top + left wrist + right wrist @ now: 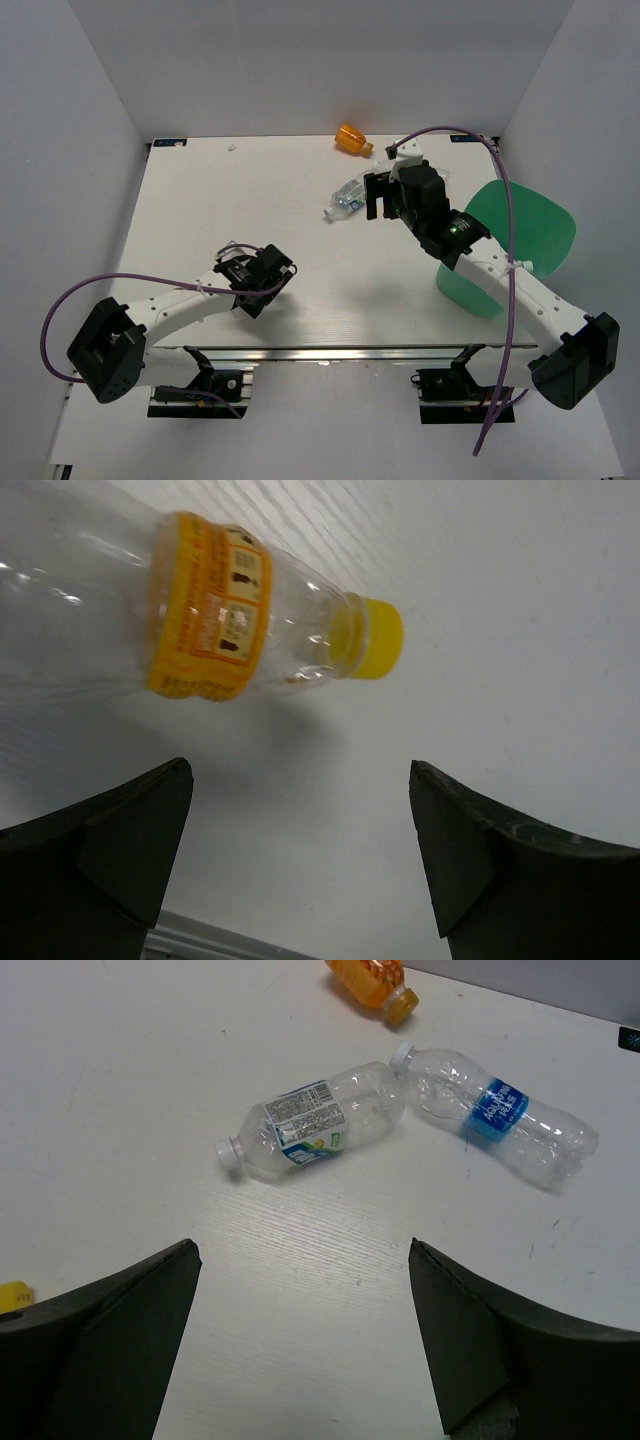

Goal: Put the plastic bottles in the bin

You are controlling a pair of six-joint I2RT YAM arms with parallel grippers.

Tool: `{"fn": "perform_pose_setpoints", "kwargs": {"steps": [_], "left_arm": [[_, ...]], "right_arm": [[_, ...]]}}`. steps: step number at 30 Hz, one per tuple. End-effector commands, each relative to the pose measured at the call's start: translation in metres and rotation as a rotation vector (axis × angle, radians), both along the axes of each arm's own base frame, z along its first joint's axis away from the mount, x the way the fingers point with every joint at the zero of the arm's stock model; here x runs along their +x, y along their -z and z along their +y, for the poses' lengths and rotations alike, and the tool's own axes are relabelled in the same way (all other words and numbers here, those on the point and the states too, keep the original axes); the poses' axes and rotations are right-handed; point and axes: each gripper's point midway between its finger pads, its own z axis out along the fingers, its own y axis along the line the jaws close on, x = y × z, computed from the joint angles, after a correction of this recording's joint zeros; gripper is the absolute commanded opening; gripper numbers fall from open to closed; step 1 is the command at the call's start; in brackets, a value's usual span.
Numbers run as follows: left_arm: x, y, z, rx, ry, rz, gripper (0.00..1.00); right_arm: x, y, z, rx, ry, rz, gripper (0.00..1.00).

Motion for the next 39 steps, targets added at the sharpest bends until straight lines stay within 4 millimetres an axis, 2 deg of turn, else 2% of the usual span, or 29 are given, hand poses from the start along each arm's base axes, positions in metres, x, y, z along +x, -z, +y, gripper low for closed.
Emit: {"fn": "perform_pose_setpoints", "kwargs": {"steps": [1,3,8,11,14,19,25,29,37,39], "left_arm": [[0.001,0.001,0.014,0.019,-0.098,-0.022,0.98],[0.004,-0.007,0.025,0.033,-0.148,-0.063,0.98],[0.009,-0.019,0.038,0.041,-0.199,-0.137,0.98],[0.005,-0.011,0.049,0.075,-0.224,-0.110,0.98],[0.002,-0.004,0.052,0.065,-0.226,-0.093,0.98],[0.000,0.001,0.065,0.084,-0.266,-0.080,0.98],[0.002,0.013,0.075,0.062,-0.305,-0.101,0.98],[0.003,0.018,0.089,0.086,-0.344,-0.092,0.98],[0.026,0.019,0.090,0.109,-0.333,-0.118,0.98],[0.035,0.011,0.091,0.124,-0.340,-0.137,0.98]], "right_arm": [[0.000,-0.021,0.003,0.034,-0.028,-0.066,0.89],[-0.001,-0.017,0.002,0.019,-0.029,-0.056,0.89],[0.000,-0.011,-0.002,-0.011,-0.016,-0.041,0.89],[-0.001,-0.008,-0.003,-0.021,-0.012,-0.035,0.89],[-0.001,-0.009,-0.003,-0.023,-0.012,-0.038,0.89],[-0.001,-0.006,-0.002,-0.031,-0.025,-0.034,0.89],[-0.002,-0.004,0.001,-0.044,-0.054,-0.034,0.89],[-0.001,-0.001,-0.001,-0.060,-0.048,-0.036,0.89],[0.000,0.002,0.003,-0.063,-0.061,-0.028,0.89],[0.000,0.005,0.004,-0.065,-0.065,-0.022,0.89]]}}
